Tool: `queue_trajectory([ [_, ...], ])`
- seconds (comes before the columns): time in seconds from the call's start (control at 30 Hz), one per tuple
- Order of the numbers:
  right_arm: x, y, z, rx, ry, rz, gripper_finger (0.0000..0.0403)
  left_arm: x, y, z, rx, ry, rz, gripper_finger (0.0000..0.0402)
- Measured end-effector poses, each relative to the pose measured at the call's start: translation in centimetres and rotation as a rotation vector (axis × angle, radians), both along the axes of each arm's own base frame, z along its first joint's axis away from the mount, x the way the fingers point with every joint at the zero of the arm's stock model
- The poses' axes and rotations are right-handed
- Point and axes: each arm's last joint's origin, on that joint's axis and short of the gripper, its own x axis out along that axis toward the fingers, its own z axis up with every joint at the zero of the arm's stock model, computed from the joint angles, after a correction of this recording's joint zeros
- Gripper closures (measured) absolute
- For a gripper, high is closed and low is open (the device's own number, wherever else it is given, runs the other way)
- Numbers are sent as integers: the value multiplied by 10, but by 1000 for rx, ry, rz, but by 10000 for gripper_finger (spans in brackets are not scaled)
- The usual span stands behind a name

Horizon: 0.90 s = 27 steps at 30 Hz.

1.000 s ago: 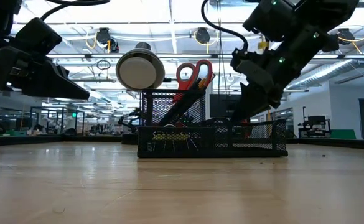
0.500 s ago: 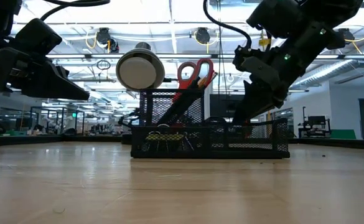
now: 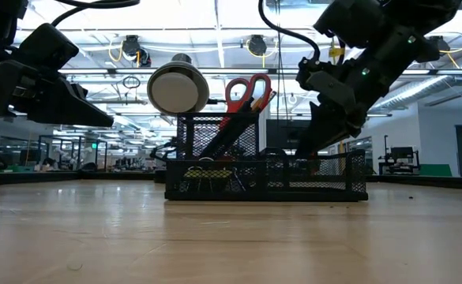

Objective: Pick and place office supplies into organizer
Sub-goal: Adjust the desk organizer, then put the sticky note into the desk organizer

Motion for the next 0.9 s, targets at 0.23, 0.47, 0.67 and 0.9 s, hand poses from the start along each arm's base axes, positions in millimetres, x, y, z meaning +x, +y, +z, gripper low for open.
queue_trajectory([
  [0.23,-1,7,0,12,-3,18,403,0,0,0,0,0,0,364],
  [0.47,-1,6,0,-40,6,35,403,0,0,0,-1,-1,0,364],
  [0.67,-2,5,18,-107,-27,79,403,0,0,0,-1,0,0,364],
  [0.9,1,20,71,-157,25,140,403,0,0,-1,5,11,0,364],
])
